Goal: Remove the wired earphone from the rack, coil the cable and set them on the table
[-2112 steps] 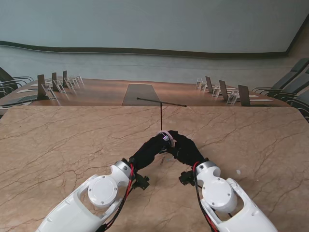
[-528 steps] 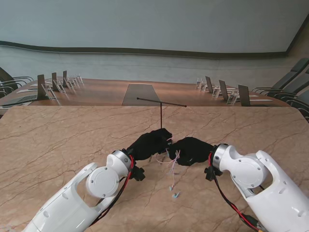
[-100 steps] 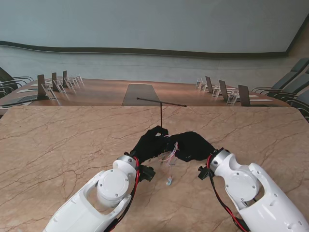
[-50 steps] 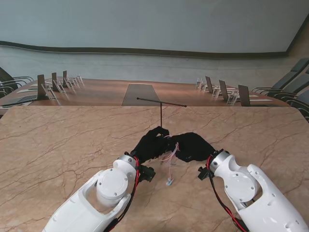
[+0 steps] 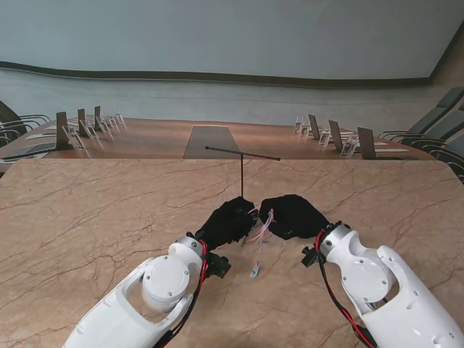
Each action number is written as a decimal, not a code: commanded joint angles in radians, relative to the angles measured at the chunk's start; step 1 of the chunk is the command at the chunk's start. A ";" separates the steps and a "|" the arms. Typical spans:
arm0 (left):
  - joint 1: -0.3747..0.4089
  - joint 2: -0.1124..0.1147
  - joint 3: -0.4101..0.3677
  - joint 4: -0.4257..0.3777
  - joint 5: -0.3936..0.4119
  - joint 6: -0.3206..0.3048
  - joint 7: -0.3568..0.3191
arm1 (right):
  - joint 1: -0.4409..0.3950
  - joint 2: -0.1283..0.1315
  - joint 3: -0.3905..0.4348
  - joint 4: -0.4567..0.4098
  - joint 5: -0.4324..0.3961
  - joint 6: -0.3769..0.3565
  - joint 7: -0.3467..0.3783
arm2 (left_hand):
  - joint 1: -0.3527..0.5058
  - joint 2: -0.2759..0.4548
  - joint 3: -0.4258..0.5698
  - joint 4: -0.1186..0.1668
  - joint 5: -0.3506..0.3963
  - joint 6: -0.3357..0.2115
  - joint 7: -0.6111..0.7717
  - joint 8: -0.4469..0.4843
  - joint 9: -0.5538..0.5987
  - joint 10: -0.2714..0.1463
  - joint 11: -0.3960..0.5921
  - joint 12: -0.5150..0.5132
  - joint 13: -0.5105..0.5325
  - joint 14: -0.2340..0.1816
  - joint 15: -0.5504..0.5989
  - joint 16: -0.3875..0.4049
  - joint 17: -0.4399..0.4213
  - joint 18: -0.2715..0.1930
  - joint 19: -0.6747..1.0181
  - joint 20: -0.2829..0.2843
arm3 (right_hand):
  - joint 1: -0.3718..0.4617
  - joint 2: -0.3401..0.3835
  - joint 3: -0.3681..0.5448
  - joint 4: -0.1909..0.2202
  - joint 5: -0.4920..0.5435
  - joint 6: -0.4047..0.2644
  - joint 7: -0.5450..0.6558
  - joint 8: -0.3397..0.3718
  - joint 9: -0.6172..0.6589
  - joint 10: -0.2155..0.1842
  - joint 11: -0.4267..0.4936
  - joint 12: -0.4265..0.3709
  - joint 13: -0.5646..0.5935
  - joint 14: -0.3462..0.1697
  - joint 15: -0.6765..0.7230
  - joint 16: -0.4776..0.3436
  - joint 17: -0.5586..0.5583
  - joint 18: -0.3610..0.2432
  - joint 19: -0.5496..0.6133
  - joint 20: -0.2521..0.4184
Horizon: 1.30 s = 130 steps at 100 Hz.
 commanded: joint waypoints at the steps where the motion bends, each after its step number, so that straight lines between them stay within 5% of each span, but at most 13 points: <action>1: 0.007 0.006 0.000 0.002 0.001 0.004 -0.016 | 0.004 -0.002 -0.003 -0.004 0.000 -0.007 0.001 | 0.059 -0.004 0.056 -0.005 0.082 -0.098 0.235 0.054 -0.024 0.005 -0.012 0.004 -0.018 0.007 -0.012 -0.003 -0.012 -0.012 0.021 0.016 | 0.041 0.060 0.108 0.079 0.104 -0.150 0.149 0.037 0.016 0.123 0.045 -0.010 0.065 0.098 0.100 -0.010 0.012 -0.117 0.014 -0.024; 33: 0.008 0.018 -0.006 0.005 -0.013 -0.007 -0.057 | 0.008 0.002 -0.006 -0.012 0.000 -0.006 0.021 | 0.059 -0.080 0.185 -0.054 0.128 -0.077 0.231 0.053 -0.024 0.042 -0.038 0.000 -0.034 0.040 -0.040 0.004 -0.043 0.016 -0.023 0.068 | 0.041 0.062 0.107 0.080 0.104 -0.150 0.149 0.037 0.016 0.123 0.045 -0.010 0.065 0.098 0.099 -0.010 0.012 -0.117 0.014 -0.024; 45: 0.012 0.019 -0.014 0.005 -0.019 -0.015 -0.060 | 0.001 0.005 -0.001 -0.017 -0.006 0.000 0.030 | -0.042 -0.144 0.418 -0.088 0.163 -0.078 0.236 0.053 0.000 0.052 -0.036 0.009 -0.019 0.054 -0.029 0.002 -0.026 0.032 -0.021 0.099 | 0.041 0.062 0.107 0.081 0.103 -0.151 0.149 0.037 0.016 0.124 0.044 -0.010 0.065 0.098 0.099 -0.010 0.012 -0.117 0.014 -0.024; 69: 0.017 0.025 -0.030 -0.013 -0.022 -0.025 -0.069 | -0.014 0.010 0.007 -0.022 -0.020 0.004 0.049 | -0.076 -0.139 0.553 -0.045 0.215 -0.081 0.260 0.048 0.048 0.055 -0.008 0.024 0.036 0.066 0.007 0.000 0.035 0.059 0.023 0.107 | 0.042 0.061 0.107 0.082 0.103 -0.149 0.149 0.037 0.015 0.125 0.044 -0.010 0.064 0.100 0.099 -0.009 0.010 -0.117 0.013 -0.024; 130: 0.023 0.022 -0.041 -0.032 -0.069 -0.044 -0.069 | -0.046 0.021 0.035 -0.041 -0.035 0.006 0.094 | -0.096 -0.152 0.575 -0.044 0.223 -0.061 0.266 0.044 0.090 0.058 0.029 0.049 0.099 0.061 0.084 -0.002 0.137 0.065 0.119 0.056 | 0.037 0.058 0.119 0.103 0.113 -0.138 0.155 0.045 0.015 0.125 0.046 -0.011 0.059 0.101 0.095 -0.009 -0.003 -0.114 0.007 -0.024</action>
